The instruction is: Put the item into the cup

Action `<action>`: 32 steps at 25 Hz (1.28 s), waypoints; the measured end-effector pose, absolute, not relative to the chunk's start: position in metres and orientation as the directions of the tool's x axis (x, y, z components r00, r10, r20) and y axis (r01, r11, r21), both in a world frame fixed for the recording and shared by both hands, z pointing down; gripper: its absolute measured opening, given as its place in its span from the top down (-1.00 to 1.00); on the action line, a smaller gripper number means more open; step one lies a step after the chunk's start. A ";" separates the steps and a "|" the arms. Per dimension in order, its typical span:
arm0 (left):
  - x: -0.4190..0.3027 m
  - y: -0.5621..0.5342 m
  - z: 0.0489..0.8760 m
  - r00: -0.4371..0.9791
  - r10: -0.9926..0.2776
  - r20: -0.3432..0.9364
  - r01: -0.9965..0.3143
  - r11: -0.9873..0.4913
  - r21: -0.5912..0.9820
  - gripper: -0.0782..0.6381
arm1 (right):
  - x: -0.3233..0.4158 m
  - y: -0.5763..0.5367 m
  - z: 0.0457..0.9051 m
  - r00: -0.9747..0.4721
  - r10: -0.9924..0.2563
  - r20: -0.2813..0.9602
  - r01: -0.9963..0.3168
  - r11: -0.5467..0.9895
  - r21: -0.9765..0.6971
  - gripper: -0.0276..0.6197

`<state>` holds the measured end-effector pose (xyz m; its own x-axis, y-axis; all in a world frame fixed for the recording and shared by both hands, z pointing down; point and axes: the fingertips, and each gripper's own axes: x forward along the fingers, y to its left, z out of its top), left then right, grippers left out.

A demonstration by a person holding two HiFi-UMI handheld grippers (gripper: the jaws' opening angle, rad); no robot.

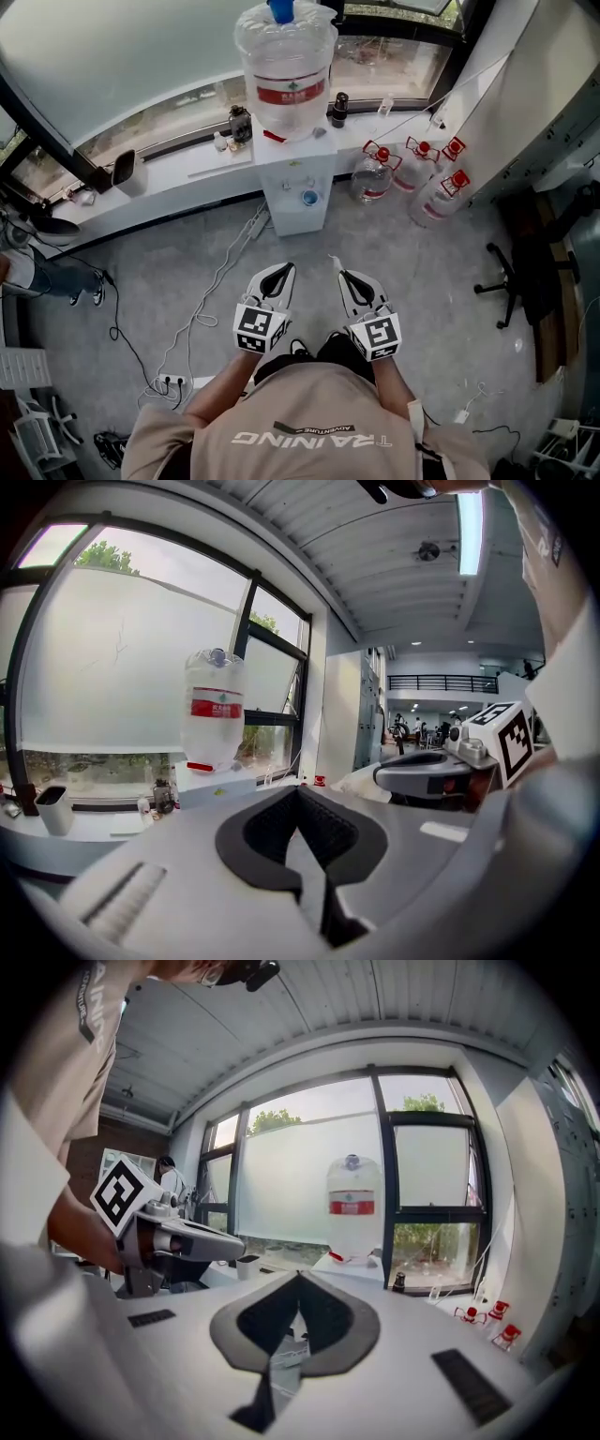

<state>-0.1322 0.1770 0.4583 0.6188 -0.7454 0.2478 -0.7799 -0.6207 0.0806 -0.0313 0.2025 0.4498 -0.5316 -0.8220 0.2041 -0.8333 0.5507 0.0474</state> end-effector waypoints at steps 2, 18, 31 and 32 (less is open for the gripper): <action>-0.132 0.167 0.462 0.621 -0.741 0.257 -0.778 -0.622 0.087 0.76 | -0.029 0.192 0.452 -0.528 -0.823 0.208 -0.836 0.547 0.038 0.88; -0.115 0.049 0.462 0.505 -0.809 0.300 -0.859 -0.505 0.085 0.76 | 0.003 0.055 0.460 -0.638 -0.743 0.203 -0.756 0.654 0.014 0.88; -0.088 -0.020 0.473 0.442 -0.835 0.327 -0.893 -0.443 0.076 0.76 | 0.023 -0.029 0.479 -0.703 -0.680 0.211 -0.697 0.718 -0.008 0.88; -0.089 -0.024 0.474 0.440 -0.836 0.327 -0.894 -0.442 0.075 0.76 | 0.021 -0.033 0.481 -0.706 -0.676 0.212 -0.693 0.721 -0.009 0.88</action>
<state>-0.0886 -0.0240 0.4741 0.4402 -0.8363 0.3267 -0.8942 -0.4415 0.0746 0.0210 -0.0327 0.4809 -0.7059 -0.6759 0.2118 -0.6930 0.7209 -0.0095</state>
